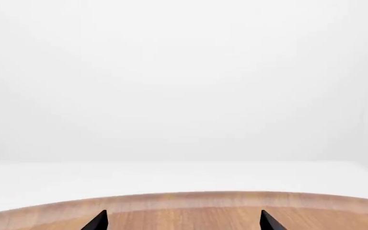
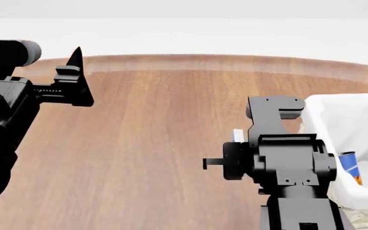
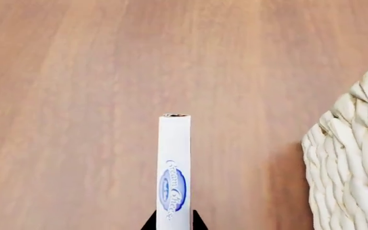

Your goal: Pick up the alphabet soup and the cream cheese box, and put them in the basket.

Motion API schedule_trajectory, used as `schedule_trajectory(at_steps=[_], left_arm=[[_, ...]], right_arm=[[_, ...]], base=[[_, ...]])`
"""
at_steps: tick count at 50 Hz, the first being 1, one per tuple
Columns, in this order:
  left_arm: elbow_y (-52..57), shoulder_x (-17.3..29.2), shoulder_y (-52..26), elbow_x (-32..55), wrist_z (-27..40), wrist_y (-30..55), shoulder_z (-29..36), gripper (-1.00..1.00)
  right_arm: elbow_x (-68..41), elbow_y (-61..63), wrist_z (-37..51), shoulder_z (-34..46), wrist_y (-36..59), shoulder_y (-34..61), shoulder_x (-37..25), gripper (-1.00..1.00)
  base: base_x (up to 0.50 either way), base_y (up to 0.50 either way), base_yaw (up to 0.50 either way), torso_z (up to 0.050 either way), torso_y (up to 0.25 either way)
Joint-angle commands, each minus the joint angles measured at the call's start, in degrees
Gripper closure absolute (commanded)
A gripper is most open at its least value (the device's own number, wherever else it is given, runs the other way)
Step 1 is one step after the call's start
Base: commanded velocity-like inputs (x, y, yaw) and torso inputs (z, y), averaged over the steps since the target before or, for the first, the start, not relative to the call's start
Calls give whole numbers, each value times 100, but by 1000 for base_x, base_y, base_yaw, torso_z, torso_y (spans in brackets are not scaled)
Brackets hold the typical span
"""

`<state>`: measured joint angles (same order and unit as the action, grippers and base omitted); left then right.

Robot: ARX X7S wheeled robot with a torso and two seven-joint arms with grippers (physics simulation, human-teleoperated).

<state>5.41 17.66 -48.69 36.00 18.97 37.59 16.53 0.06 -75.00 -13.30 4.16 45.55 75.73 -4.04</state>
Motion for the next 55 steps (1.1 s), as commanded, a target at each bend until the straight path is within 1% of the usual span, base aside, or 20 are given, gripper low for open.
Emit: schedule_trajectory(at_steps=[1, 6, 12, 17, 21, 23, 34, 42, 55], left_arm=[[56, 29, -25, 59, 21, 38, -15, -100], [61, 36, -30, 78, 22, 40, -17, -100], [103, 63, -48, 109, 36, 66, -30, -100], [71, 35, -38, 136, 106, 45, -97, -100], [80, 29, -27, 77, 131, 13, -43, -100], [74, 24, -19, 60, 123, -13, -22, -100], [60, 46, 7, 50, 113, -63, -5, -100], [42, 50, 22, 58, 107, -92, 4, -100], [66, 68, 23, 57, 119, -108, 31, -100]], right_arm=[[8, 2, -370, 127, -67, 259, 41, 100], [17, 3, -347, 176, -224, 414, 38, 100], [-8, 4, -230, 149, -438, 817, -12, 100], [-59, 6, 387, -65, -679, 1098, -258, 100], [-91, 8, 1048, -288, -952, 1278, -597, 100], [-158, 14, 1211, -416, -1028, 1309, -776, 100], [-194, 39, 1865, -674, -1172, 1203, -1284, 100], [-259, 68, 2113, -824, -1129, 1042, -1496, 100], [-257, 15, 2123, -873, -1012, 885, -1533, 100]], base=[[0, 0, 0, 0, 250], [0, 0, 0, 0, 250], [0, 0, 0, 0, 250], [0, 0, 0, 0, 223], [0, 0, 0, 0, 0], [0, 0, 0, 0, 0], [0, 0, 0, 0, 0], [0, 0, 0, 0, 0], [0, 0, 0, 0, 0]])
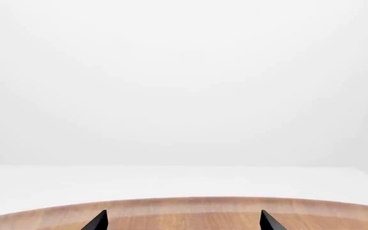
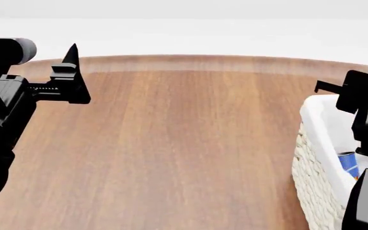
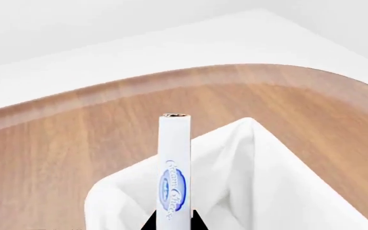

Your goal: Pick up the alphabet soup and the cream cheese box, and put them in the basket.

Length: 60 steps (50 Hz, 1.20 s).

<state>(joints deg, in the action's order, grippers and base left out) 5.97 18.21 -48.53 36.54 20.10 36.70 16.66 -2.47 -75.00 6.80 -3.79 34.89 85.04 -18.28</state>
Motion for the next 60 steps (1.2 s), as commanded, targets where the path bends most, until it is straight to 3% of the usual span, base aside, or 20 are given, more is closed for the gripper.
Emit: schedule_trajectory(at_steps=[1, 29, 30, 51, 55, 60], left_arm=[[12, 15, 6, 7, 8, -19, 16, -100], [7, 45, 8, 36, 22, -48, 54, -100], [4, 46, 13, 31, 21, -54, 60, -100], [14, 65, 0, 67, 50, -65, 64, -100], [25, 68, -3, 78, 66, -48, 69, -100], [54, 62, -21, 114, 88, -17, 61, -100]], right_arm=[[-5, 13, 124, -92, 62, -50, -113, 100], [-22, 9, 419, -647, 347, -323, -250, 100], [-17, 9, 392, -648, 342, -320, -242, -100], [133, 14, 377, -682, 310, -204, -249, -100], [173, 69, -71, -537, -142, -33, -140, -100], [32, 3082, -981, -198, 692, -711, 299, -100]], base=[[0, 0, 0, 0, 0], [0, 0, 0, 0, 0], [0, 0, 0, 0, 0], [0, 0, 0, 0, 0], [0, 0, 0, 0, 0], [0, 0, 0, 0, 0]])
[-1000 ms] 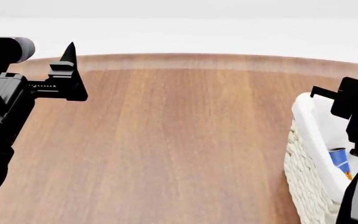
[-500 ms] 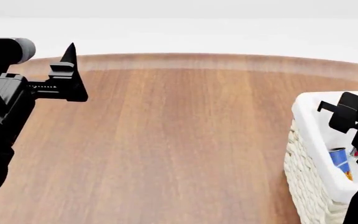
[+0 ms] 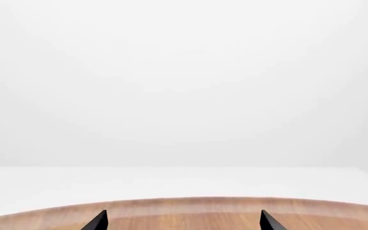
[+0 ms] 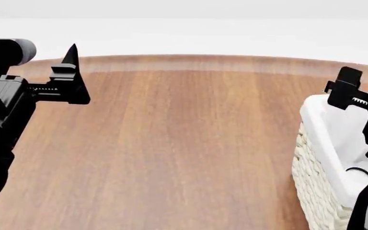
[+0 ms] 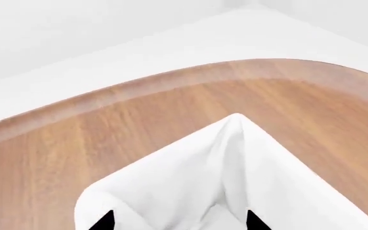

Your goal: Pick up the alphabet soup and the cream cheese box, and put them in the basket.

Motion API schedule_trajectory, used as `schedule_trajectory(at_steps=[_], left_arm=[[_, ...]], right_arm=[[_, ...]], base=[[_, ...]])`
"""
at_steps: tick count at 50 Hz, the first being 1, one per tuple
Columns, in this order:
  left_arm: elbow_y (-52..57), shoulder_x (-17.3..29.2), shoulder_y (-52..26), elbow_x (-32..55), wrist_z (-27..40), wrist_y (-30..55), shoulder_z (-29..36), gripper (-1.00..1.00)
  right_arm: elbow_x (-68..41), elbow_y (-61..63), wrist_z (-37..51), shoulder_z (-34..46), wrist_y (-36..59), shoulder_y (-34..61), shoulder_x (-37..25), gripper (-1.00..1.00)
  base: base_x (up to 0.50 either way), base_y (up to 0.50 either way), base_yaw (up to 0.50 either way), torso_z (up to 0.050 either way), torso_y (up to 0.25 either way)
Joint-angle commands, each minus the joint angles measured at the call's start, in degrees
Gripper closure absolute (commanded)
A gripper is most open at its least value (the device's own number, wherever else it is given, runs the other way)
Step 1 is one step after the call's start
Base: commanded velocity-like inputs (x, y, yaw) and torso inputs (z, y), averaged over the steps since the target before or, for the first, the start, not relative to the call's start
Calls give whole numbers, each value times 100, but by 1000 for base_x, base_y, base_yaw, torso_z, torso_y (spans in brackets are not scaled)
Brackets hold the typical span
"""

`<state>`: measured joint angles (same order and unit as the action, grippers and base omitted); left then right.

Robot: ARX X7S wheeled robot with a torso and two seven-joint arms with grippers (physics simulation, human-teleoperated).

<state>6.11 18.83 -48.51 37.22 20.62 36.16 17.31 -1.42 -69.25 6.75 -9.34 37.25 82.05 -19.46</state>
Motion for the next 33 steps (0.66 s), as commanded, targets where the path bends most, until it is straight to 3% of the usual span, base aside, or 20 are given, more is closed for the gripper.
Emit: schedule_trajectory(at_steps=[1, 3, 12, 25, 33], left_arm=[[47, 3, -25, 50, 38, 39, -5, -100], [32, 0, -37, 63, 38, 31, -22, -100], [46, -6, -16, 88, 50, -22, -48, -100], [356, -69, 277, -84, 154, -497, -68, -100], [434, -84, 336, -62, 160, -594, -91, -100]], right_arm=[[-84, 2822, -1038, 412, 549, -484, 461, -100], [-210, 3666, -1283, 516, 819, -665, 598, -100], [-308, 4792, -1764, 977, 766, -1365, 786, -100], [-33, 6922, -1513, 1451, -9, -2950, 898, -100], [220, 7292, -1332, 1705, -395, -3399, 827, -100]], base=[[0, 0, 0, 0, 0], [0, 0, 0, 0, 0], [0, 0, 0, 0, 0], [0, 0, 0, 0, 0], [0, 0, 0, 0, 0]])
